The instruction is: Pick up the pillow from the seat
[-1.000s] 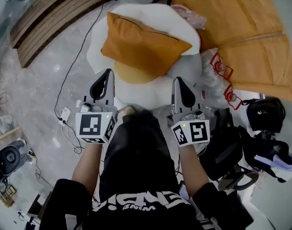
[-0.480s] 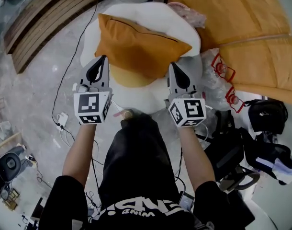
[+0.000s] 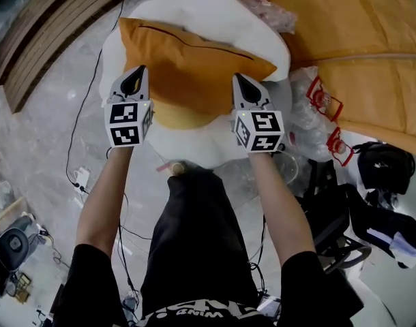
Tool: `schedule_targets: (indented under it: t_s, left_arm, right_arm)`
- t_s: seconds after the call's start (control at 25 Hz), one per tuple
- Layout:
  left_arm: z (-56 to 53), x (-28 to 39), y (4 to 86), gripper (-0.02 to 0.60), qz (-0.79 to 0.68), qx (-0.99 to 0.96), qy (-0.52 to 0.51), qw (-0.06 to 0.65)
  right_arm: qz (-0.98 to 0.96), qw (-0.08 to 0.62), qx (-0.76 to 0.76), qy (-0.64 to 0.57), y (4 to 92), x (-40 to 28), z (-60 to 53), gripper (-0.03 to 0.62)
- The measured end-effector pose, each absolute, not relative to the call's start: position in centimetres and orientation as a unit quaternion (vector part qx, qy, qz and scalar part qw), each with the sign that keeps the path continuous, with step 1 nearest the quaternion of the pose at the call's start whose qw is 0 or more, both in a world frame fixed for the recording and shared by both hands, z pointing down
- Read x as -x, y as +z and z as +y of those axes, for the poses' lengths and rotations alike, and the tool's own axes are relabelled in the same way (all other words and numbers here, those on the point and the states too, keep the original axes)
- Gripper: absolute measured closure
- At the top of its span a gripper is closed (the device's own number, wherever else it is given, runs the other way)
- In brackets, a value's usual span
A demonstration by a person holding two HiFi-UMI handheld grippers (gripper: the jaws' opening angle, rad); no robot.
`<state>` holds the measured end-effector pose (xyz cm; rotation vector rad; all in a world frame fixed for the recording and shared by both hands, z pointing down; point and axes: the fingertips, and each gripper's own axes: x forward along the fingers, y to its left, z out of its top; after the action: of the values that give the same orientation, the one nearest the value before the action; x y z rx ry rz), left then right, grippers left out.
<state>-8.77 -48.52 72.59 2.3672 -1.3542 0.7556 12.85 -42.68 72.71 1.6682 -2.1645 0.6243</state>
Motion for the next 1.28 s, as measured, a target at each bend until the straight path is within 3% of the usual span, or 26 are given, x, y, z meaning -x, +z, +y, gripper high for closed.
schedule_targets:
  t_s: [0.28,0.32,0.36,0.4,0.44,0.56,0.8,1.12,1.28]
  left_arm:
    - [-51.0,9.8,77.4,0.572,-0.485,-0.805,0.284,0.189]
    - [-51.2,10.1,78.1,0.524,-0.486,-0.802,0.283,0.203]
    - [-51.5,10.3,78.7,0.428,-0.489,-0.797,0.278,0.221]
    - [-51.8,10.7,79.3,0.377,-0.495,-0.791,0.272,0.236]
    - [-52.1,11.1,79.8,0.342,-0.502,-0.785,0.269,0.246]
    - [-52.7,11.9,80.9,0.305,-0.515,-0.774,0.272,0.247]
    - [-53.3,11.9,82.9,0.301,-0.524,-0.766,0.274,0.254]
    - [-54.0,11.6,84.1,0.311,-0.519,-0.769,0.247,0.280]
    - [-54.0,11.1,84.6,0.368,-0.503,-0.778,0.235,0.293]
  right_arm:
    - [-0.760,0.186,-0.578,0.234,76.6,-13.6,-43.4,0.572]
    - [-0.757,0.188,-0.578,0.238,77.2,-13.9,-43.4,0.572]
    - [-0.749,0.187,-0.585,0.248,78.0,-14.4,-43.3,0.526]
    - [-0.736,0.182,-0.597,0.261,78.7,-15.2,-43.2,0.381]
    - [-0.720,0.176,-0.612,0.276,79.5,-16.1,-43.1,0.295]
    - [-0.680,0.169,-0.640,0.316,81.8,-18.5,-42.1,0.246]
    - [-0.645,0.161,-0.643,0.382,86.2,-20.2,-41.0,0.235]
    - [-0.648,0.151,-0.640,0.384,88.0,-19.9,-42.5,0.240]
    - [-0.654,0.163,-0.644,0.362,88.1,-19.6,-42.4,0.328]
